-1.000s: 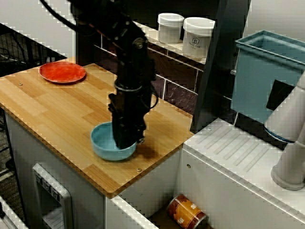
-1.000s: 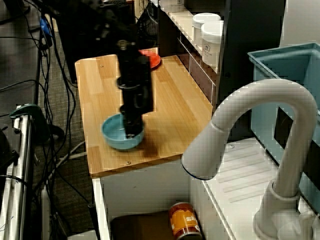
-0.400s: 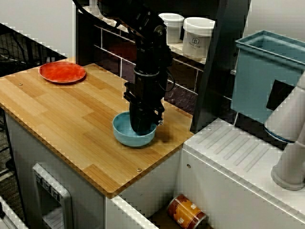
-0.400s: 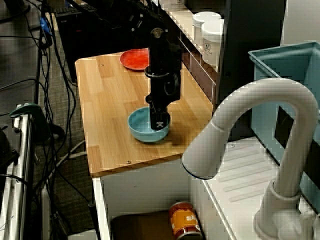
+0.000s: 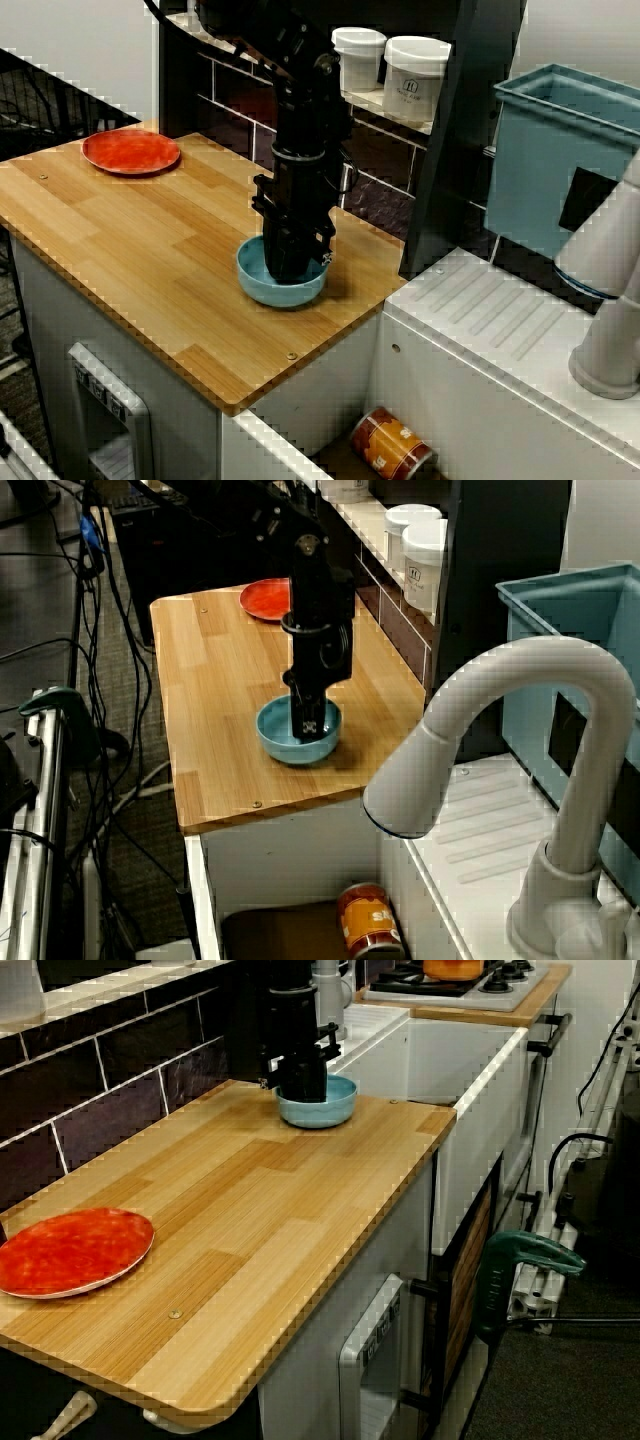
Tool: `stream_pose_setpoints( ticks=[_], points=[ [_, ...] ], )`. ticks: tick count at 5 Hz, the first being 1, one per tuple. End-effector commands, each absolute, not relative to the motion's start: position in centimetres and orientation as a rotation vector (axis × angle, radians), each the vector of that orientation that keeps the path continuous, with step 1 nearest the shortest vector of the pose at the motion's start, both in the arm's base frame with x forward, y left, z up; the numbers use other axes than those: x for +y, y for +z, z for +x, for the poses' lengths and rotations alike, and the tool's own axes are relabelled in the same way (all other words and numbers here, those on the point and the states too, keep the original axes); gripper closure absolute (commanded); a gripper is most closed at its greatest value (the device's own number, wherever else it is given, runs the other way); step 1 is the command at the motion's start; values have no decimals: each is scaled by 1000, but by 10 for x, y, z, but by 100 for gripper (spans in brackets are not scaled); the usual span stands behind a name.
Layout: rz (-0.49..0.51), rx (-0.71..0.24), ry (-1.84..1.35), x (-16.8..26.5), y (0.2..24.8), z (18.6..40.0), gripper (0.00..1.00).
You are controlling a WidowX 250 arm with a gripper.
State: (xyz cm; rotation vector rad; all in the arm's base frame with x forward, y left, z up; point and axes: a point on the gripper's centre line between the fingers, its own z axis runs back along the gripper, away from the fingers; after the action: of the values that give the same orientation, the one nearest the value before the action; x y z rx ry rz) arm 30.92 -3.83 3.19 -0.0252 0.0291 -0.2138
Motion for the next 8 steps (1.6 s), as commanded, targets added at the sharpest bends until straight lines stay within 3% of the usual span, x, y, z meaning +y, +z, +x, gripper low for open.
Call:
stream_pose_setpoints(
  ticks=[1,8],
  points=[
    [-10,-30,-188,-14,40,306,100],
    [-23,-89,-81,132,47,283,100]
  ],
)
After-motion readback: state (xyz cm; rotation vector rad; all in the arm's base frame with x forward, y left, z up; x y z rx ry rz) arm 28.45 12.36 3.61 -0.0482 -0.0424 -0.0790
